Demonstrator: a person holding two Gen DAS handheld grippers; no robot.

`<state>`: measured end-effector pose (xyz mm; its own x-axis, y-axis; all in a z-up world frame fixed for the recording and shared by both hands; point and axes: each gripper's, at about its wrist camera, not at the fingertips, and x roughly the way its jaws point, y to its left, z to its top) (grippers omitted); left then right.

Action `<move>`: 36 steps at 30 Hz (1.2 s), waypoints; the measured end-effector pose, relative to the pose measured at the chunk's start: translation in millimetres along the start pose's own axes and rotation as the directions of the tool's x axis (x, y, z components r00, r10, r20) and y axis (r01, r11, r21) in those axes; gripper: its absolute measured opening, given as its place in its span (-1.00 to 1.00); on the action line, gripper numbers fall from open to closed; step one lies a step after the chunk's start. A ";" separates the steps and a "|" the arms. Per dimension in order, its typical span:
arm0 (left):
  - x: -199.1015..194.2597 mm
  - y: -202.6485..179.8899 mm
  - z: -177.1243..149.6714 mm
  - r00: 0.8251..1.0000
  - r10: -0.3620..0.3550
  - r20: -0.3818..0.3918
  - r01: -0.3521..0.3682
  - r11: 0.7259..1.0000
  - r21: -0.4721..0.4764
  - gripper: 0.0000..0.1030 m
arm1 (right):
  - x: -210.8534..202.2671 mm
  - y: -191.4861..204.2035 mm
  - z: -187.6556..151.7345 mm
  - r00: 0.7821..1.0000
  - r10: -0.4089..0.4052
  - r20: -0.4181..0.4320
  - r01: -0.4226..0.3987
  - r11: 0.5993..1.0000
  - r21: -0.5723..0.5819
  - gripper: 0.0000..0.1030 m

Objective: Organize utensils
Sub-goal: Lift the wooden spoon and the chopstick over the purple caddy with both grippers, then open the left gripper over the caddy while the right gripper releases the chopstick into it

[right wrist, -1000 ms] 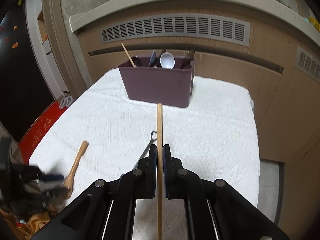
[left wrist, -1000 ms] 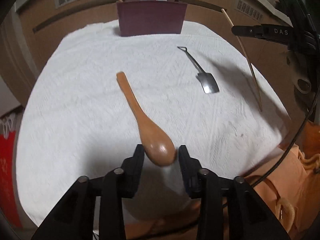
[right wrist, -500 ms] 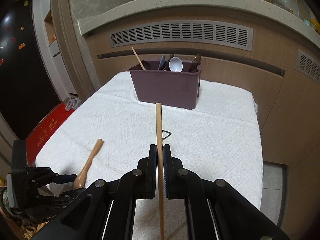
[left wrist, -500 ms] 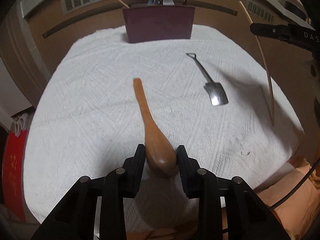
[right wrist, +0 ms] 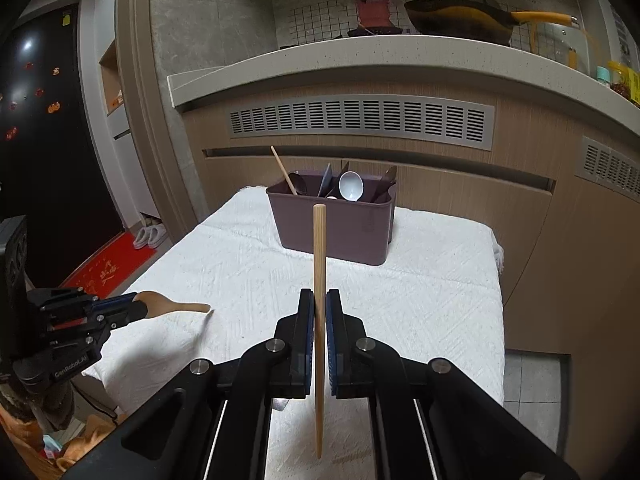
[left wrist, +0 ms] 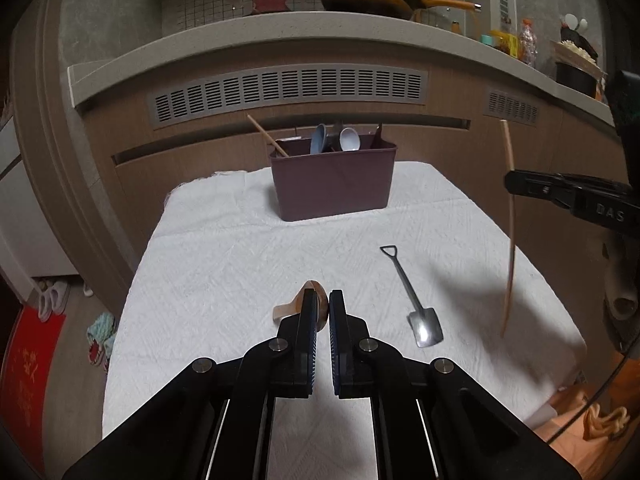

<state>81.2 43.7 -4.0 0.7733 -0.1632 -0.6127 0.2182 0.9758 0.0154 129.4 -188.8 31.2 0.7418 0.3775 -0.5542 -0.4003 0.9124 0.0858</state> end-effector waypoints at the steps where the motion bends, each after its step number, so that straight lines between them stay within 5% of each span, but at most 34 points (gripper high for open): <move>1: 2.6 0.7 -1.8 1.000 0.000 -0.003 0.000 1.000 -0.001 -0.89 | 0.7 -0.4 -0.4 1.000 -0.002 -0.001 0.002 1.000 0.001 -0.88; 7: 13.1 0.1 10.9 1.000 -0.004 0.030 0.004 1.000 -0.004 -0.88 | 3.4 -2.7 0.2 1.000 0.002 -0.005 -0.001 1.000 0.012 -0.88; 14: -14.5 -3.9 70.6 0.982 -0.065 0.180 0.062 0.998 0.021 -0.89 | -13.0 2.3 34.6 0.995 0.000 0.101 0.001 1.000 -0.012 -0.88; 24: -15.4 25.8 204.8 0.930 -0.181 0.319 0.191 0.982 0.000 -0.89 | -20.3 -5.6 159.4 0.945 -0.033 0.324 0.054 0.997 -0.057 -0.88; 30: 43.2 55.9 264.0 0.932 -0.259 0.254 0.288 0.954 -0.082 -0.89 | 32.2 -17.9 213.1 0.932 -0.068 0.356 0.095 0.994 -0.058 -0.88; 36: 117.2 70.7 265.9 0.930 -0.356 0.097 0.368 0.914 -0.174 -0.89 | 95.1 -37.3 210.9 0.950 -0.070 0.304 0.082 0.996 -0.028 -0.88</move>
<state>345.6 54.9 135.4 0.6989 -0.5129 -0.4984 0.3803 0.8568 -0.3483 328.3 -153.5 150.0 0.8961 0.3433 -0.2812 -0.3532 0.9354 0.0165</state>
